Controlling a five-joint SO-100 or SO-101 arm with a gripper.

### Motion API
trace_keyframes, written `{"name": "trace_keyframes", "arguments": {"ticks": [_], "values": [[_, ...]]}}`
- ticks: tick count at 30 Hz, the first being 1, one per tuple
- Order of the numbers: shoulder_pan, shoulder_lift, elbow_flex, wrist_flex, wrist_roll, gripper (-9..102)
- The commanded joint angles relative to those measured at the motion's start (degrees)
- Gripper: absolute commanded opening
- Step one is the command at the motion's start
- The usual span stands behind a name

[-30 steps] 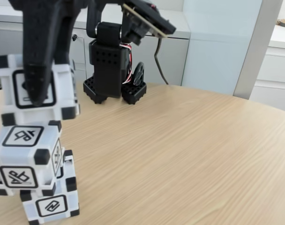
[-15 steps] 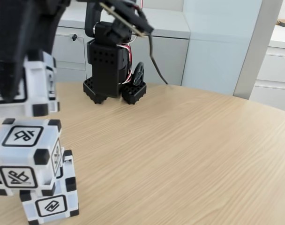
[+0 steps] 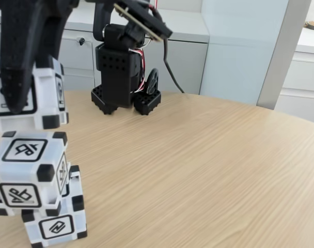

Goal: Stack cubes from left to right.

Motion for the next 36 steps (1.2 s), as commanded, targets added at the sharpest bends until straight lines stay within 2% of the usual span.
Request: {"name": "trace_keyframes", "arguments": {"ticks": [1,5,19,25,29,36], "values": [[0.4,0.2,-1.9,0.2,-0.6,9],[0.4,-2.1,-1.9,0.2,-1.1,1],[0.5,-3.3,-2.0,0.2,-1.0,2],[0.5,-3.2,-2.0,0.2,-2.2,13],[0.5,-3.2,-2.1,0.2,-2.5,26],[0.5,-3.2,-2.6,0.2,-2.7,32]]}}
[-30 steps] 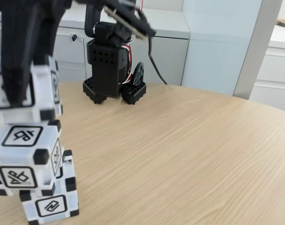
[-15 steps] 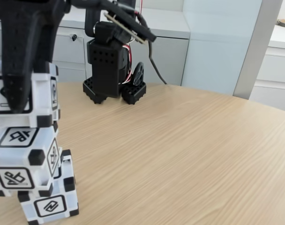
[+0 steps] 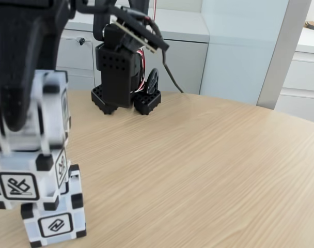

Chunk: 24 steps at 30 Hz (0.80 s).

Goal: Stack cubes from left to right.

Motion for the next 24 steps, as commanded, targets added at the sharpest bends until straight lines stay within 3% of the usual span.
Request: {"name": "trace_keyframes", "arguments": {"ticks": [1,8,18,20,24], "values": [[0.4,0.8,-2.0,0.2,-0.3,32],[0.3,2.2,-2.5,0.2,0.4,36],[-0.7,18.4,-2.4,0.2,2.7,37],[-0.9,21.0,-1.4,0.1,3.2,32],[-3.0,22.3,-0.1,-0.5,8.1,1]]}}
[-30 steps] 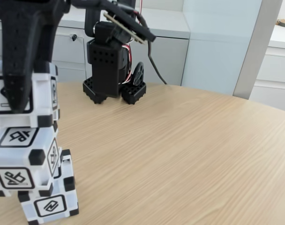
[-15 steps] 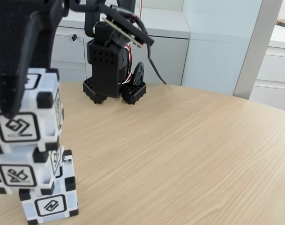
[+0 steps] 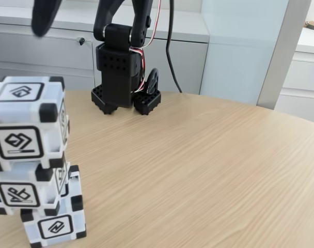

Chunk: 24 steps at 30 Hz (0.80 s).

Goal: Stack cubes from left to right.

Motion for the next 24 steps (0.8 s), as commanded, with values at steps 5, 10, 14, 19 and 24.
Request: {"name": "trace_keyframes", "arguments": {"ticks": [5,10,14,19,24], "values": [[-12.5,1.9,-0.2,0.1,8.1,0],[-20.8,1.9,5.3,-0.8,12.7,0],[-23.7,1.0,14.0,-0.9,14.2,0],[-24.3,1.0,21.1,-0.9,13.3,0],[-24.3,1.0,22.9,-1.8,12.4,0]]}}
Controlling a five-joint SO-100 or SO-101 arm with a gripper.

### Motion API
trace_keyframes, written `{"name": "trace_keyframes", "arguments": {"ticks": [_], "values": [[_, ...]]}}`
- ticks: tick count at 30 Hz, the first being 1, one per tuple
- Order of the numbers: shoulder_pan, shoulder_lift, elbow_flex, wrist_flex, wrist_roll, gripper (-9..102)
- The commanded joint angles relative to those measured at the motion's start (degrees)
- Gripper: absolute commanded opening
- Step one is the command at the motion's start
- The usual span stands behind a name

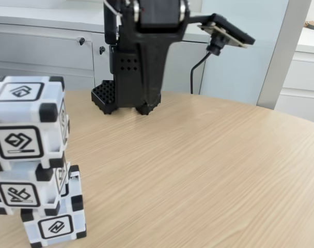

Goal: Stack cubes from left to right.

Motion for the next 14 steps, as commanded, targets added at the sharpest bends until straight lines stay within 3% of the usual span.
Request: {"name": "trace_keyframes", "arguments": {"ticks": [1,14], "values": [[0.4,0.4,0.3,-1.6,-0.6,0],[1.4,0.3,0.8,-4.1,-3.8,0]]}}
